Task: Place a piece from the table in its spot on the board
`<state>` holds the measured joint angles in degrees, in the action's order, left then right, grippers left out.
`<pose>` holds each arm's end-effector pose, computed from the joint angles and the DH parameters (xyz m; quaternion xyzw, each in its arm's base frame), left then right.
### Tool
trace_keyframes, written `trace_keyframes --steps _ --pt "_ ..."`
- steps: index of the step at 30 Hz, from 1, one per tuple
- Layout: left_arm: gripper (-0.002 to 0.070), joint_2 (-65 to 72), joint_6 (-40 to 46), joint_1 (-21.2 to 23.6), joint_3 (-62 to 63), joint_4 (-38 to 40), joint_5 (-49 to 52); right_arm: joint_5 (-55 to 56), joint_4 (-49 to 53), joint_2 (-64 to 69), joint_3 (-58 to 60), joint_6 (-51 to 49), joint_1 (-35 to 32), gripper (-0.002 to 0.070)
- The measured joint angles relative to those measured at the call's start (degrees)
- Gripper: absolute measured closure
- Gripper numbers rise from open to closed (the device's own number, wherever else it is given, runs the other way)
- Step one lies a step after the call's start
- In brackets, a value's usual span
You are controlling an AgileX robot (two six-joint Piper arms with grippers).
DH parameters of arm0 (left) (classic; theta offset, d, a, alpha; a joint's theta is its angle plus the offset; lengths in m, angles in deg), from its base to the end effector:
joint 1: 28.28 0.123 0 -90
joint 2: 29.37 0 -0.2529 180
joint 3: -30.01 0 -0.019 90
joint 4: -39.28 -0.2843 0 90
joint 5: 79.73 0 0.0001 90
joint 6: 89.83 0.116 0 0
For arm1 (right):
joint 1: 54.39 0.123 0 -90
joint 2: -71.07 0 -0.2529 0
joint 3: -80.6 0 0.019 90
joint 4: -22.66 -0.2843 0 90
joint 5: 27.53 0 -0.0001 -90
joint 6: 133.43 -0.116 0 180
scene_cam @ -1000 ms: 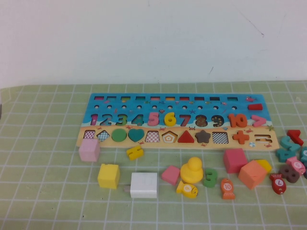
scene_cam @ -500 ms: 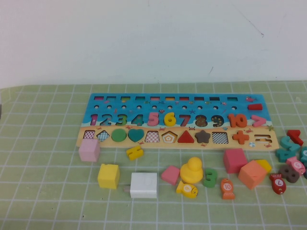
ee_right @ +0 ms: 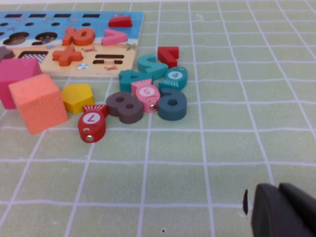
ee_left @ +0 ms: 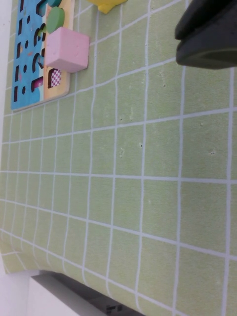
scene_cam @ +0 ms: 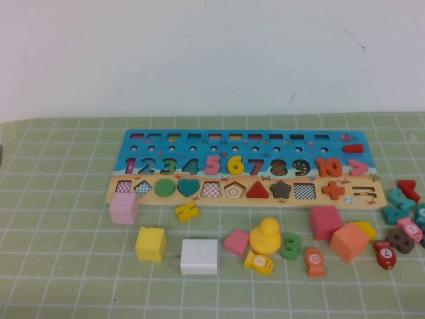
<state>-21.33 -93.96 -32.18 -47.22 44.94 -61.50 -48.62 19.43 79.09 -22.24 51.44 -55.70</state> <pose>0.1435 -0.0134 0.1738 -0.0288 0.7843 -0.0844 0.6139 0.1426 -0.0009 0.1686 -0.0099 0.7998 -0.0085 0.6001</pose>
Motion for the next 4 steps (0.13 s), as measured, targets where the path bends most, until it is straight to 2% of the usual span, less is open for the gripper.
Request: trace_keyframes --steps 4 --pt "0.0677 0.00 0.00 0.00 0.00 0.00 0.00 0.00 0.00 0.00 0.00 0.00 0.00 0.0679"
